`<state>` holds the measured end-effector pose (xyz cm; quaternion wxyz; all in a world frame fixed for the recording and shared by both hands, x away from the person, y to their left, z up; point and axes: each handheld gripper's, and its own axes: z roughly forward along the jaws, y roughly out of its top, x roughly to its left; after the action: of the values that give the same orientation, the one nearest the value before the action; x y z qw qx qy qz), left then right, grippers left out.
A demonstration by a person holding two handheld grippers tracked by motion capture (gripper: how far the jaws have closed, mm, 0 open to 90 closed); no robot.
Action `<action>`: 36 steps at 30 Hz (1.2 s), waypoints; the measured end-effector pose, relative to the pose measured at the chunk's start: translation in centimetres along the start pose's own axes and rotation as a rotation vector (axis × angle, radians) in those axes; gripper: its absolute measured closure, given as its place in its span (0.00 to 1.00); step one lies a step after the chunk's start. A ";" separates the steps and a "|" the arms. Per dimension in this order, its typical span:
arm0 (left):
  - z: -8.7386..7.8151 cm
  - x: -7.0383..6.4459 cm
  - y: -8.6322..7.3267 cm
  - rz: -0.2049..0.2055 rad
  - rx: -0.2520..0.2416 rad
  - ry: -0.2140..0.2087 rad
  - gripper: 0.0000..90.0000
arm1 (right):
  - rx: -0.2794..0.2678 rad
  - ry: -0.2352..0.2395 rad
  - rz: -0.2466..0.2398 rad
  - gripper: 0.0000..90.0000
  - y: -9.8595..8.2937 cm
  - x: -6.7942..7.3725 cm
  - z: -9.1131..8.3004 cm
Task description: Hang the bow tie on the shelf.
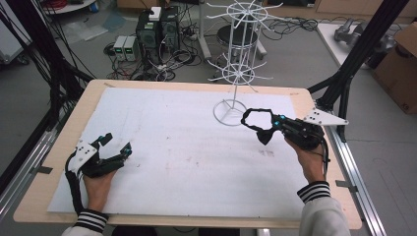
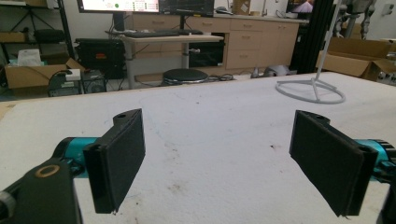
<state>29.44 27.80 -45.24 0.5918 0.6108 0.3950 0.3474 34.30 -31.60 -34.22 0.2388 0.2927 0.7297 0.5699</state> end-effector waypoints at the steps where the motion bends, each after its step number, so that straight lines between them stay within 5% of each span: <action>1: 0.0 0.0 0.0 0.001 0.000 0.000 0.21 | -0.002 0.003 -0.002 0.98 0.1 0.1 0.1; 21: 0.0 0.1 0.0 0.003 0.001 0.000 0.21 | -0.097 0.010 -0.003 0.98 2.8 0.7 2.4; 36: 0.0 0.1 0.0 -0.005 -0.002 -0.002 0.21 | -0.119 -0.062 0.015 0.98 3.6 0.2 4.1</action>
<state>29.46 27.90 -45.24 0.5937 0.6096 0.3957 0.3456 37.52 -28.01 -31.71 0.2740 0.3009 0.6845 0.6048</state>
